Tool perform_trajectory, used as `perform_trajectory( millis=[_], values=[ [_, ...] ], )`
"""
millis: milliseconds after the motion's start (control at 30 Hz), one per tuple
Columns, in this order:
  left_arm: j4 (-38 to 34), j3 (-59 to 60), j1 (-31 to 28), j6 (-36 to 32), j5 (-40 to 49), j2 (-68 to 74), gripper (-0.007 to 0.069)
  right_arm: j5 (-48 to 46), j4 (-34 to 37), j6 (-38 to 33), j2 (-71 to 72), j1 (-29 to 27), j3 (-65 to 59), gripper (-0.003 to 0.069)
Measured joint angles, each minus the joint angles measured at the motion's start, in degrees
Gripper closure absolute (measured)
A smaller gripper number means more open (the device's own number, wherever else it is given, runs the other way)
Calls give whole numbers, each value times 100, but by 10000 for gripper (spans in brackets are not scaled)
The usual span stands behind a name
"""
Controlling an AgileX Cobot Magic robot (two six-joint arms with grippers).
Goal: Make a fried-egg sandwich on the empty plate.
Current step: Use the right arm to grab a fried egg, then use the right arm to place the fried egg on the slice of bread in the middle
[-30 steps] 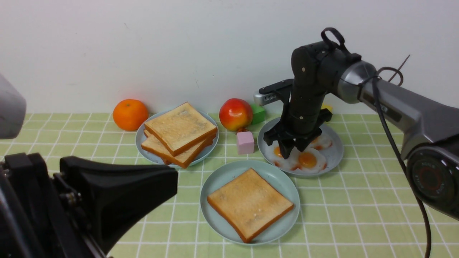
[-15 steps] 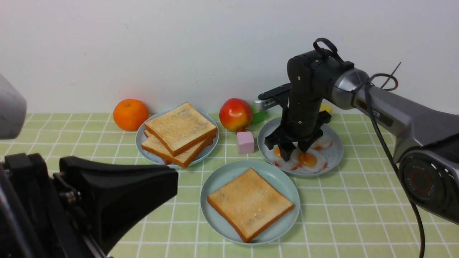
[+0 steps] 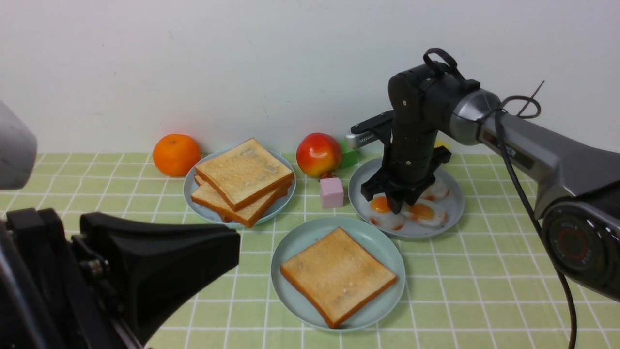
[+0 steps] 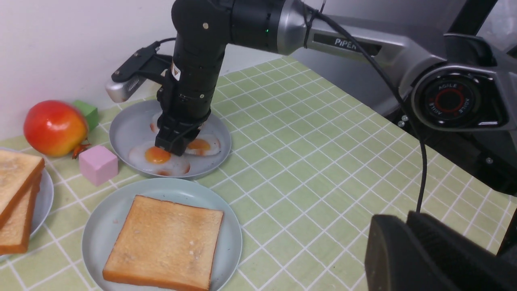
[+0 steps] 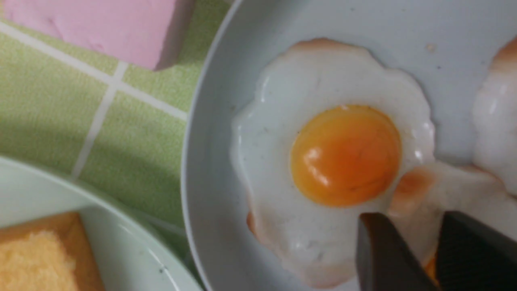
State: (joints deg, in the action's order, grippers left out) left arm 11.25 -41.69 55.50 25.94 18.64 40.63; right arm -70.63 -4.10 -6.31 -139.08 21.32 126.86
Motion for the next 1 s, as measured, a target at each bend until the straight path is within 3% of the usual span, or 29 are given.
perform_trajectory(
  millis=[67, 200, 1000],
  values=[
    [0, 0, 0, 0, 0, 0, 566, -21, -53, 0, 104, 0, 0, 560],
    [0, 0, 0, 0, 0, 0, 566, -51, -201, 0, 252, -17, -4, 592],
    [0, 0, 0, 0, 263, -5, 553, -55, -314, 0, 953, -22, -35, 614]
  ],
)
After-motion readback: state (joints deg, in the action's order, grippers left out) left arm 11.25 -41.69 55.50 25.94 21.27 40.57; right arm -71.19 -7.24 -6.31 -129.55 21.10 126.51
